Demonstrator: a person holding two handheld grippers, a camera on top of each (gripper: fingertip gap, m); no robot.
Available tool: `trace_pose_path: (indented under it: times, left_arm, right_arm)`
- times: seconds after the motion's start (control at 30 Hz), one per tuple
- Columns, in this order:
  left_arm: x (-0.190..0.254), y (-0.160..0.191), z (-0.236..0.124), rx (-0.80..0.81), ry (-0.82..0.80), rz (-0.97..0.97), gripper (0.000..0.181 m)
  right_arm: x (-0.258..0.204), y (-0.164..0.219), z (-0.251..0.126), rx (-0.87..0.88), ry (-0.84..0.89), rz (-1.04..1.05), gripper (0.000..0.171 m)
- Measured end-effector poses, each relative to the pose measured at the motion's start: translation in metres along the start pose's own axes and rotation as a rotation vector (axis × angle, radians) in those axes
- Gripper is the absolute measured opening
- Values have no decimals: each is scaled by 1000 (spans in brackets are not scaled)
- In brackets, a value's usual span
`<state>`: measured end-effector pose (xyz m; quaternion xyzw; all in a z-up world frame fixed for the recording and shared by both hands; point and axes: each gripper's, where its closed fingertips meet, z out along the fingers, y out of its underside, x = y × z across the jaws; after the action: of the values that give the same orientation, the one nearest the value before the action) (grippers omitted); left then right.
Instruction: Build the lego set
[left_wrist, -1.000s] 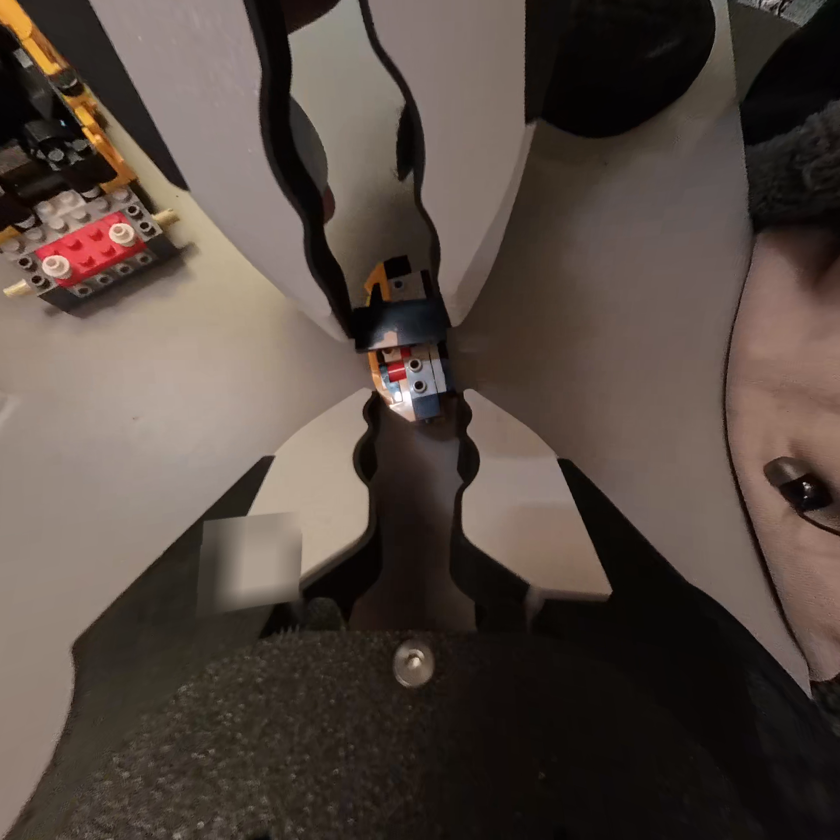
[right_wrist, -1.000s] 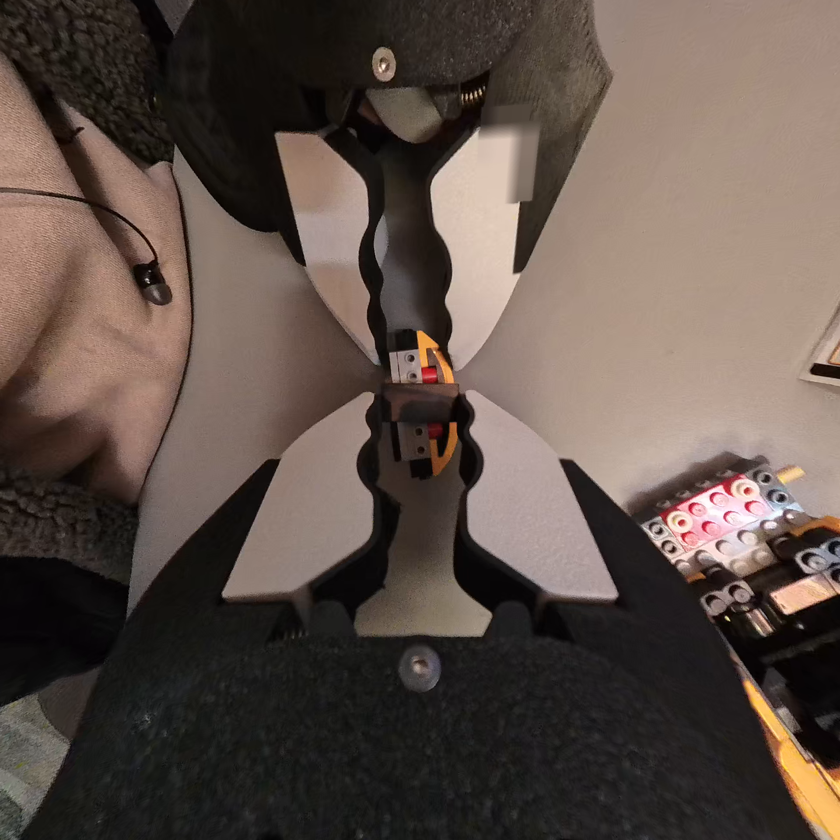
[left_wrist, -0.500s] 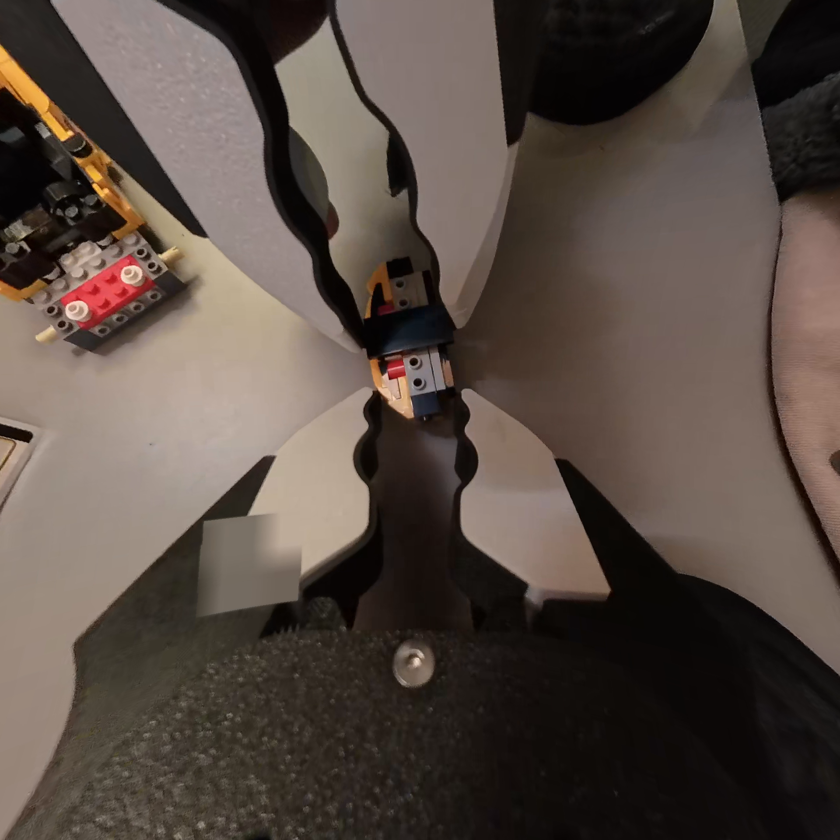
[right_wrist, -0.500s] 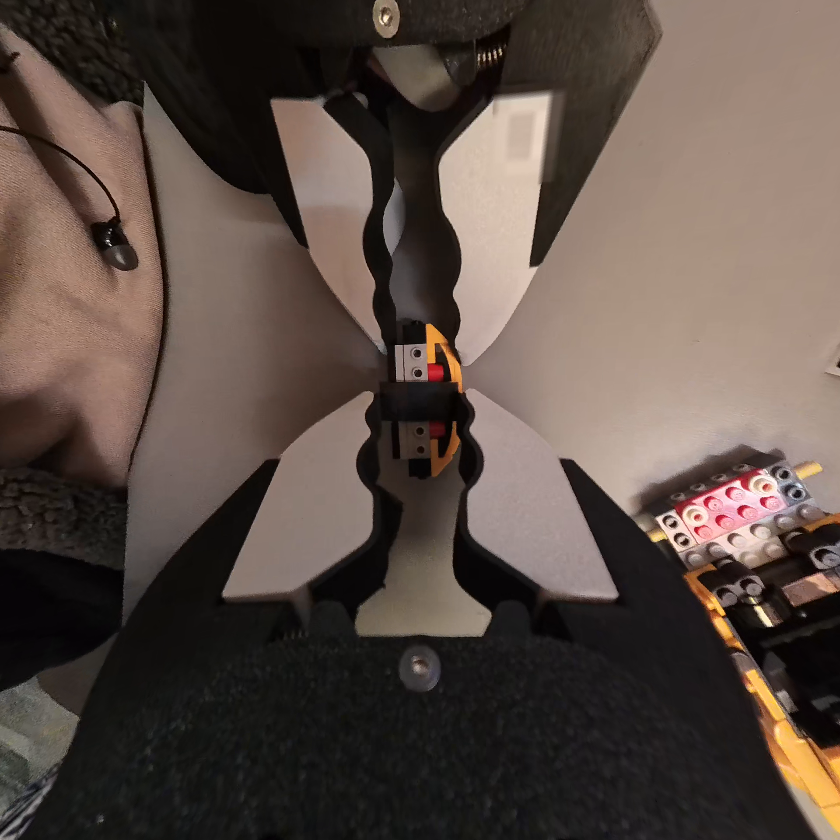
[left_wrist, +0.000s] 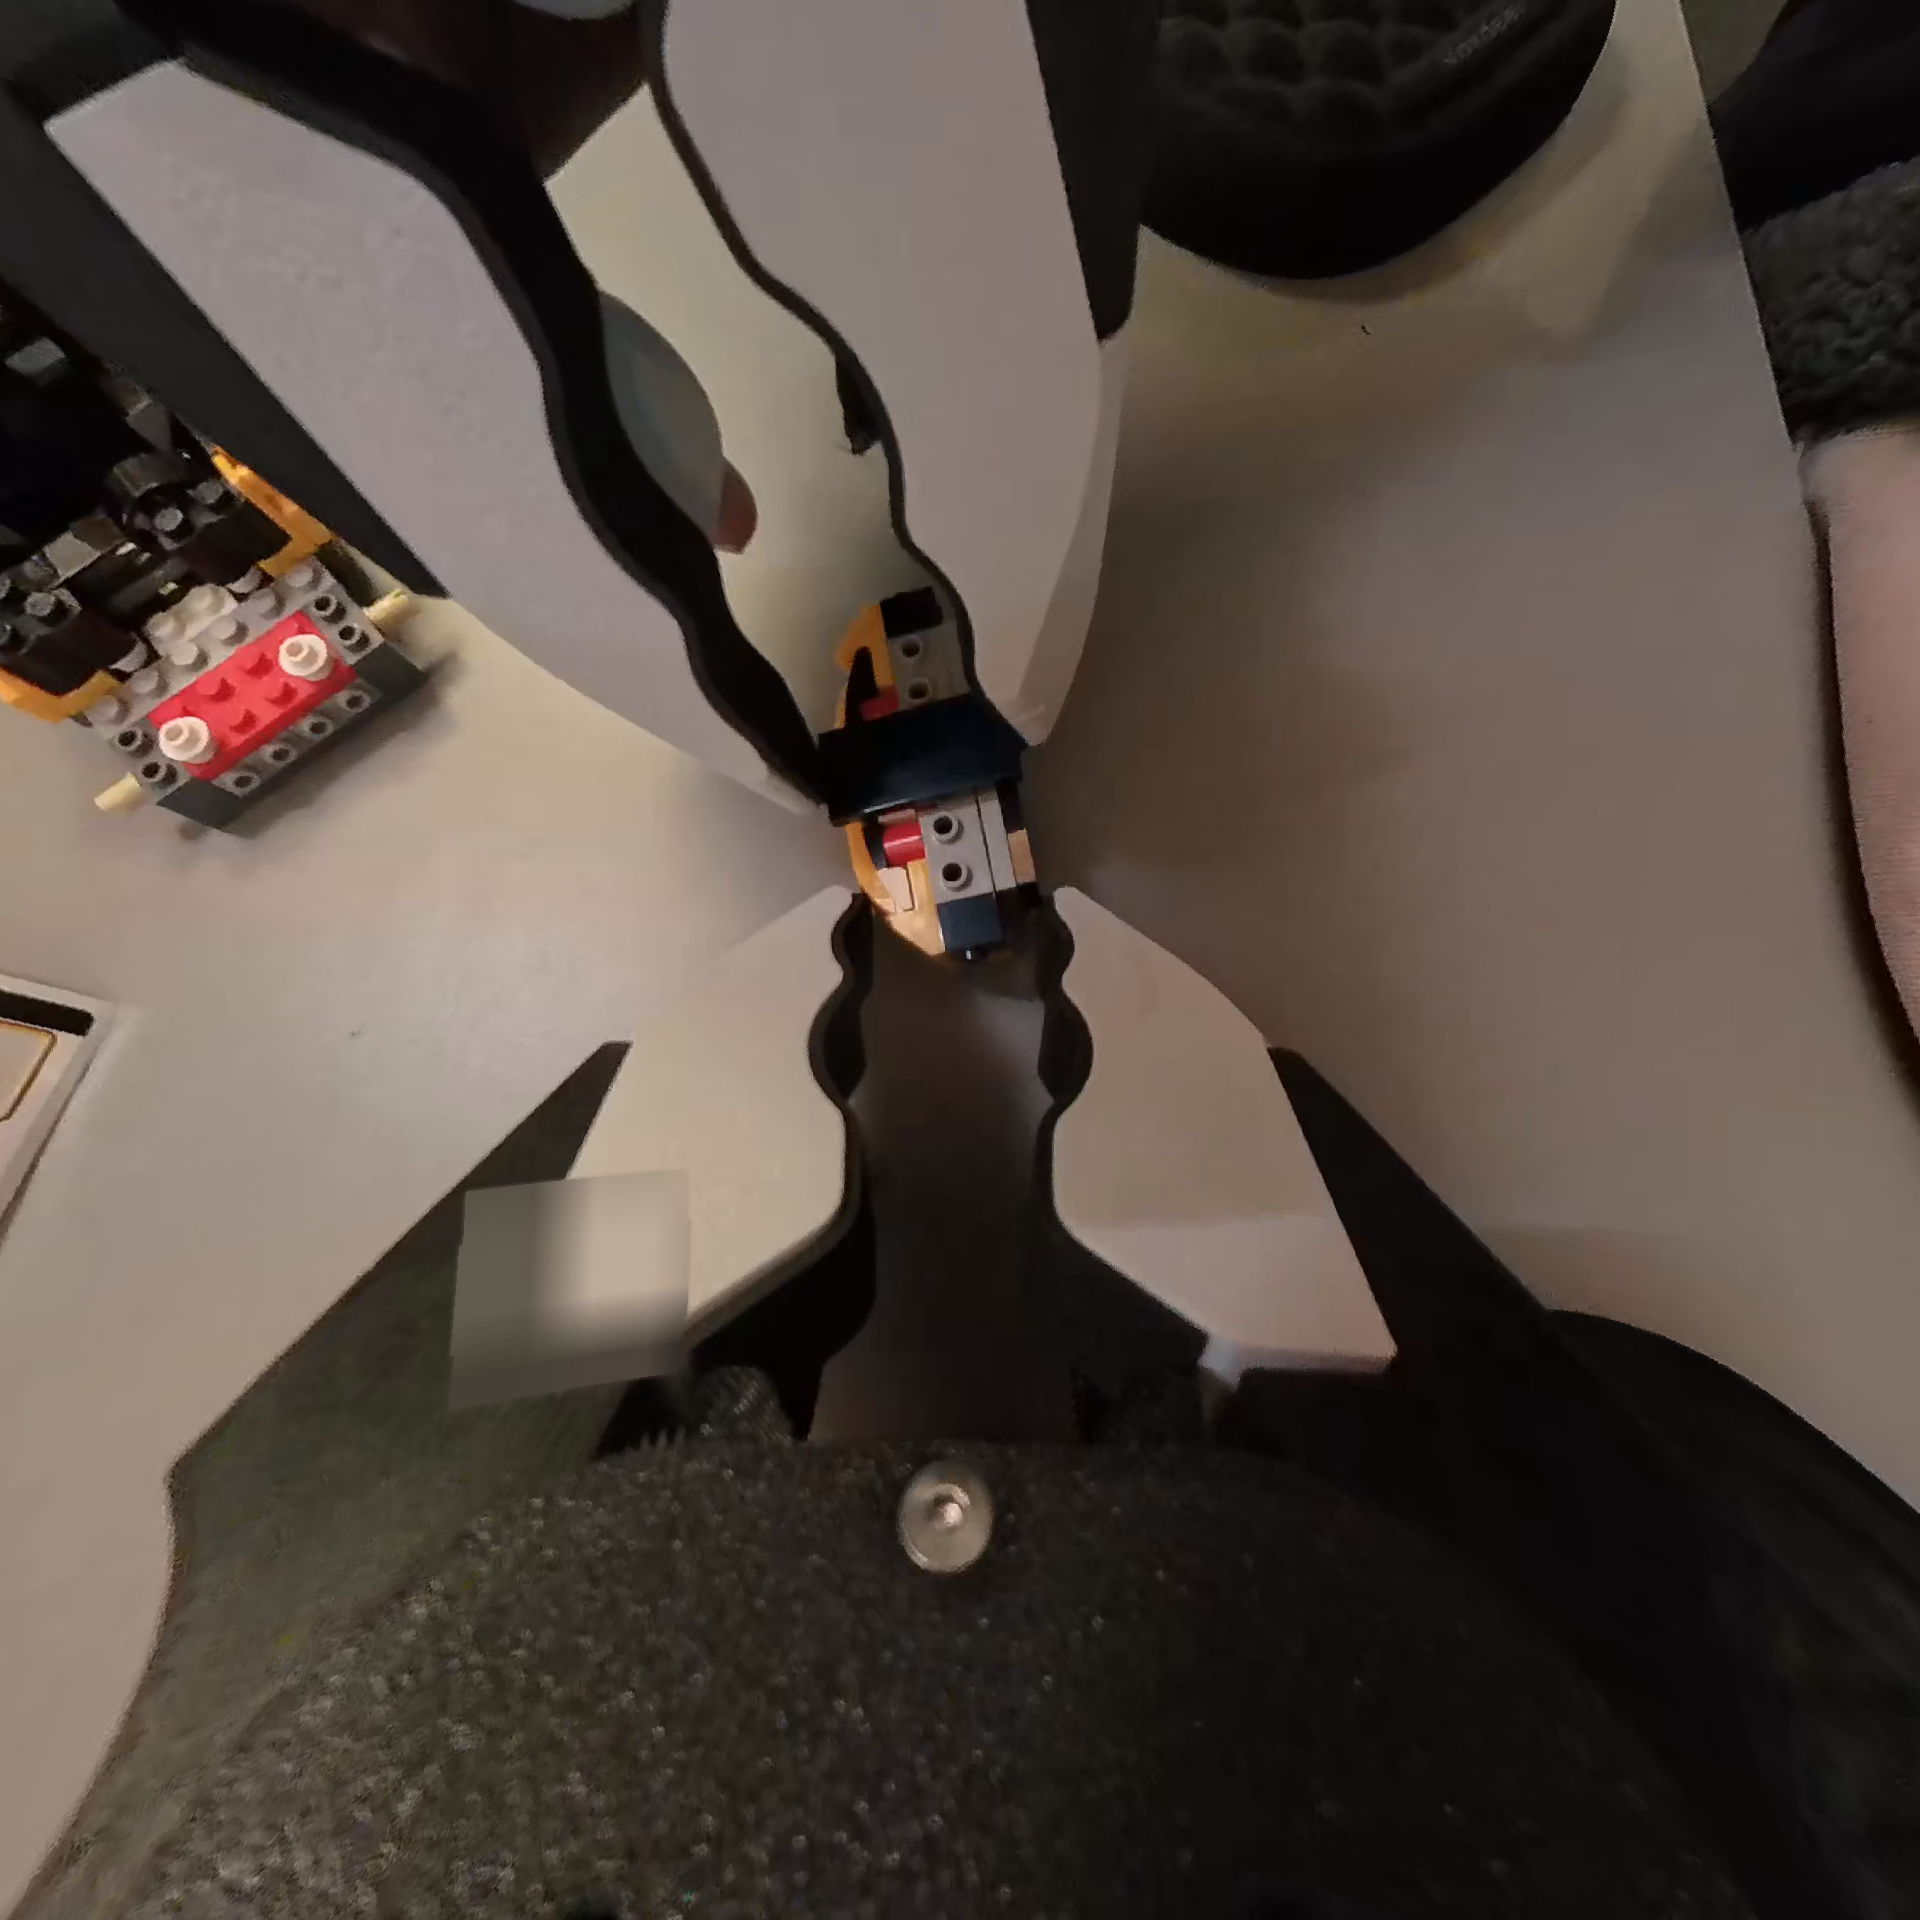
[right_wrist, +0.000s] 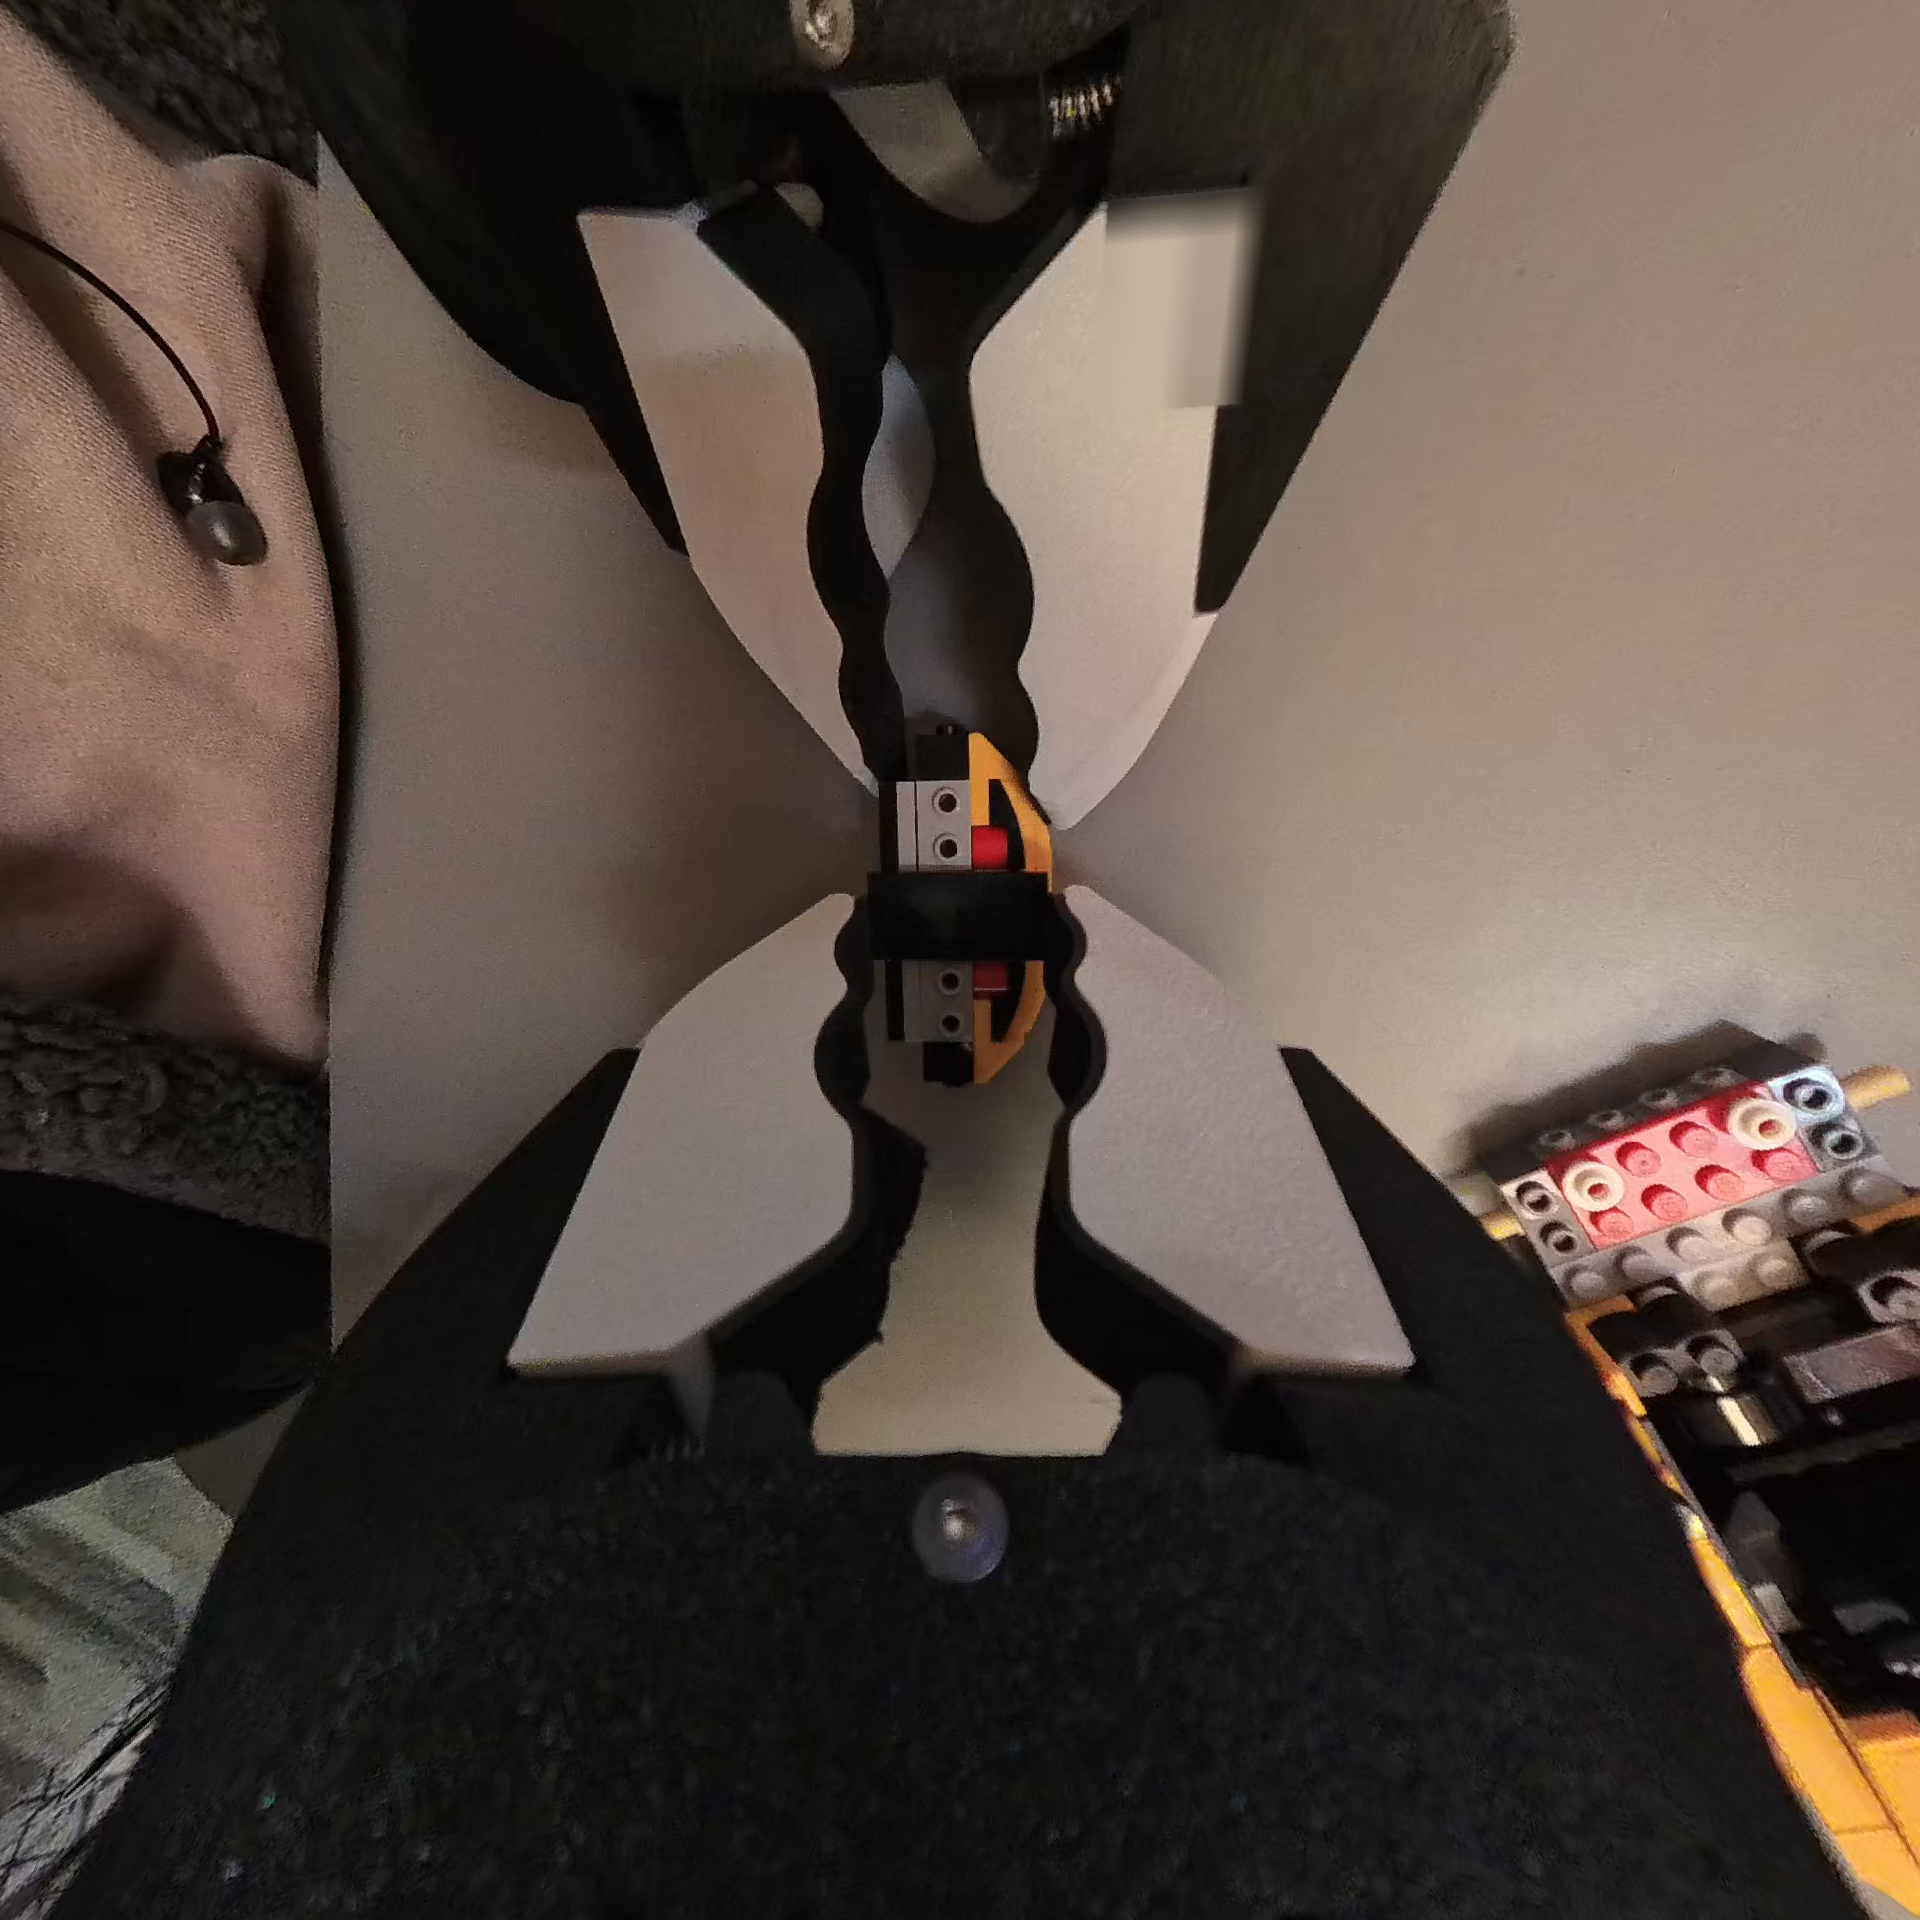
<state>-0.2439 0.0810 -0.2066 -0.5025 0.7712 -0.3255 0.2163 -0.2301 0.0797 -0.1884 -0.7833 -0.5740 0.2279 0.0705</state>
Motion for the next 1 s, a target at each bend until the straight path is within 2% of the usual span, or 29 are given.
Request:
trace_pose_path:
  times: [0.5, 1.0]
  left_arm:
    - [2, -1, 0, -6, -13, 0, 30]
    - [3, -1, 0, -4, -19, 13, 30]
  right_arm:
    - [-7, 0, 1, -58, 63, -4, 32]
    - [-6, 1, 0, -99, 16, 26, 32]
